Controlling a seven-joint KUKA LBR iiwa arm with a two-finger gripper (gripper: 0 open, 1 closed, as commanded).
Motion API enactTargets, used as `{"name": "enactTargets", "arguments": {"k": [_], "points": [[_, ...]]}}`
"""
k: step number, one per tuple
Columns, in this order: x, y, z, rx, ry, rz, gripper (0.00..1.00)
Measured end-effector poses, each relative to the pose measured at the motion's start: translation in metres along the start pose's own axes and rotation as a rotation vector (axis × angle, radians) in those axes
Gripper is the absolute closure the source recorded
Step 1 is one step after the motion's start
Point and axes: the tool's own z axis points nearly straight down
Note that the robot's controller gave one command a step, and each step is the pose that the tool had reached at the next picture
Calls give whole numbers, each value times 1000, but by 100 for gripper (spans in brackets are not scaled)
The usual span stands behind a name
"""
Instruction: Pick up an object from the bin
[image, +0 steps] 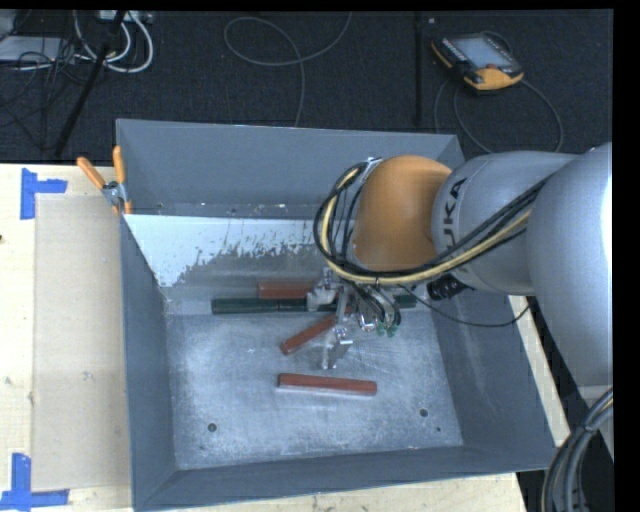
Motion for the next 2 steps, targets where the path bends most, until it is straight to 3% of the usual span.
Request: {"name": "enactTargets", "arguments": {"k": [1,2], "points": [[0,-1,2,5,-9,2,100],[0,-1,2,5,-9,2,100]]}}
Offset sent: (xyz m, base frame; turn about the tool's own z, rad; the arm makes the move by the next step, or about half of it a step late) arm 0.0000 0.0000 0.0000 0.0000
